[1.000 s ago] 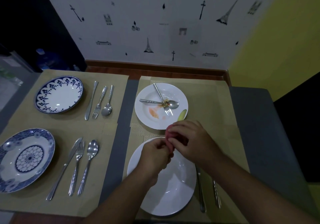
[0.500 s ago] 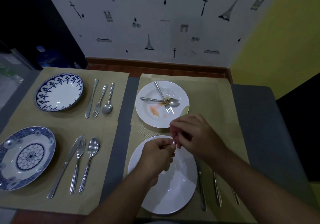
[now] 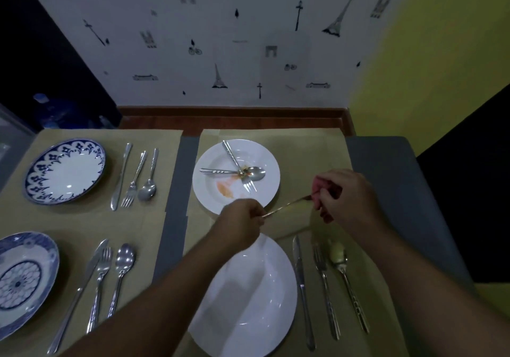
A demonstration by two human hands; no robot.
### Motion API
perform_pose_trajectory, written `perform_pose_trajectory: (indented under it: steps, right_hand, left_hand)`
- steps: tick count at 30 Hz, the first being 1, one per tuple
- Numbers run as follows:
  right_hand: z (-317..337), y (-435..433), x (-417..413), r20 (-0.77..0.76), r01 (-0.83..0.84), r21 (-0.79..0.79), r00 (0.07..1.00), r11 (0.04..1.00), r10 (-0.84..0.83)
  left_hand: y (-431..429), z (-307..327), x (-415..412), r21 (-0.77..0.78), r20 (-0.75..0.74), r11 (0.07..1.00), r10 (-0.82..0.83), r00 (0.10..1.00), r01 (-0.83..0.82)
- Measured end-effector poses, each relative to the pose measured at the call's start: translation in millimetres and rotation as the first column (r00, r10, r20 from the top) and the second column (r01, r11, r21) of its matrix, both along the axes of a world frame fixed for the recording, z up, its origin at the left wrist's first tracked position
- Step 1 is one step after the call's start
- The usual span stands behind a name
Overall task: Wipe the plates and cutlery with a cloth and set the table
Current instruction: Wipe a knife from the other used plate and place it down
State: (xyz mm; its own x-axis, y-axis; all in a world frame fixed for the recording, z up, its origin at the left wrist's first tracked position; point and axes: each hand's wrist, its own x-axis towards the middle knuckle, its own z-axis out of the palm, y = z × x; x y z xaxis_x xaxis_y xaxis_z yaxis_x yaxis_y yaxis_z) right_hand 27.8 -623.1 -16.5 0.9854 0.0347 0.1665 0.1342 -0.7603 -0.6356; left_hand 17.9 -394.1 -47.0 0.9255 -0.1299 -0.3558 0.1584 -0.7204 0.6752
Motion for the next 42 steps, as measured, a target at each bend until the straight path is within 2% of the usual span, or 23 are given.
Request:
perform_pose_trajectory:
  steps: [2, 4, 7, 10, 13, 15, 18, 21, 28, 34, 38, 42]
  right_hand:
    - [0.2, -6.6, -2.8, 0.026, 0.059, 0.017, 0.998, 0.998, -0.060]
    - [1.8, -15.0, -2.8, 0.039, 0.092, 0.027, 0.995, 0.995, -0.093]
    - [-3.0, -33.2, 1.1, 0.055, 0.093, 0.043, 0.994, 0.995, -0.096]
    - [-10.2, -46.9, 5.2, 0.056, 0.135, -0.005, 0.989, 0.991, -0.134]
    - [-17.3, -54.3, 8.3, 0.050, 0.123, 0.002, 0.991, 0.992, -0.123]
    - [-25.6, -57.1, 12.0, 0.018, 0.094, -0.003, 0.995, 0.996, -0.094]
    - [-48.4, -59.4, 23.8, -0.093, 0.038, -0.031, 0.995, 0.999, -0.040]
    - [-67.0, -57.3, 38.9, -0.191, -0.069, -0.066, 0.980, 0.995, 0.055]
    - [-87.6, -44.3, 62.3, -0.213, -0.091, -0.061, 0.974, 0.994, 0.076]
    - [-85.3, -35.2, 68.0, -0.178, -0.128, -0.060, 0.977, 0.990, 0.115]
    - [-97.4, -33.2, 65.1, -0.189, -0.125, -0.088, 0.976, 0.988, 0.106]
    - [-107.3, -33.0, 59.2, -0.179, -0.081, -0.125, 0.982, 0.989, 0.058]
  left_hand:
    - [-8.2, -2.7, 25.8, 0.099, 0.118, 0.989, -0.122, 0.986, 0.110]
    - [-16.8, -2.6, 50.2, 0.222, 0.218, 0.938, -0.315, 0.924, 0.268]
    - [-32.8, -2.4, 86.3, 0.358, 0.284, 0.802, -0.582, 0.762, 0.479]
    - [-54.3, -5.1, 121.2, 0.459, 0.278, 0.616, -0.784, 0.555, 0.640]
    - [-78.6, -14.4, 150.8, 0.586, 0.305, 0.462, -0.887, 0.347, 0.665]
    - [-92.5, -24.1, 165.4, 0.610, 0.284, 0.407, -0.913, 0.292, 0.680]
    - [-106.6, -37.9, 181.9, 0.619, 0.242, 0.376, -0.926, 0.289, 0.689]
    - [-114.9, -46.0, 195.0, 0.614, 0.213, 0.385, -0.921, 0.326, 0.689]
    - [-106.6, -74.4, 207.3, 0.597, 0.157, 0.411, -0.902, 0.402, 0.689]
    - [-95.5, -80.3, 200.7, 0.641, 0.266, 0.403, -0.915, 0.303, 0.653]
    - [-99.1, -80.2, 194.3, 0.732, 0.025, 0.311, -0.901, 0.433, 0.606]
    - [-107.1, -79.7, 195.4, 0.724, -0.018, 0.347, -0.855, 0.519, 0.596]
